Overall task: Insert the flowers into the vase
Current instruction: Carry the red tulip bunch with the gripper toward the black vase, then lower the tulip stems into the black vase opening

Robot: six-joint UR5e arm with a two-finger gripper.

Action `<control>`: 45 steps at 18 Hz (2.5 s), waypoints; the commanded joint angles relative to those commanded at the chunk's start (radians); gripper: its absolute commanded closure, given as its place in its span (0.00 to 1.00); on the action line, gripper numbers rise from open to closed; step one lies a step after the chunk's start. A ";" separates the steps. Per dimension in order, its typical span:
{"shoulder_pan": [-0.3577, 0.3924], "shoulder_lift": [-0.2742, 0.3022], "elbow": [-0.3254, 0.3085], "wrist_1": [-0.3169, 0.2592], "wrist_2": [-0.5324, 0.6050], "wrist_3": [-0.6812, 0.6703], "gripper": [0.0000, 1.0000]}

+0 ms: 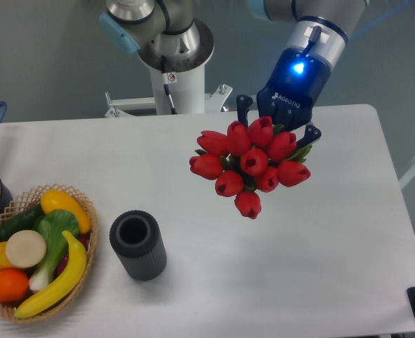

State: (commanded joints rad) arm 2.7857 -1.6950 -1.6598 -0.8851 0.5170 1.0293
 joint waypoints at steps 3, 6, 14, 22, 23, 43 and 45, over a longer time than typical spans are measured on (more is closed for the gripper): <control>-0.003 -0.003 0.000 0.002 0.000 0.000 0.77; -0.009 -0.009 0.009 0.000 -0.002 -0.003 0.77; -0.029 -0.021 0.023 0.002 -0.014 -0.002 0.77; -0.132 -0.100 0.035 0.064 -0.210 0.009 0.77; -0.133 -0.107 0.035 0.075 -0.239 0.015 0.77; -0.255 -0.164 0.018 0.087 -0.377 0.098 0.77; -0.259 -0.176 0.020 0.089 -0.377 0.110 0.77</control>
State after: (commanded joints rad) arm 2.5265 -1.8714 -1.6398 -0.7961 0.1396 1.1397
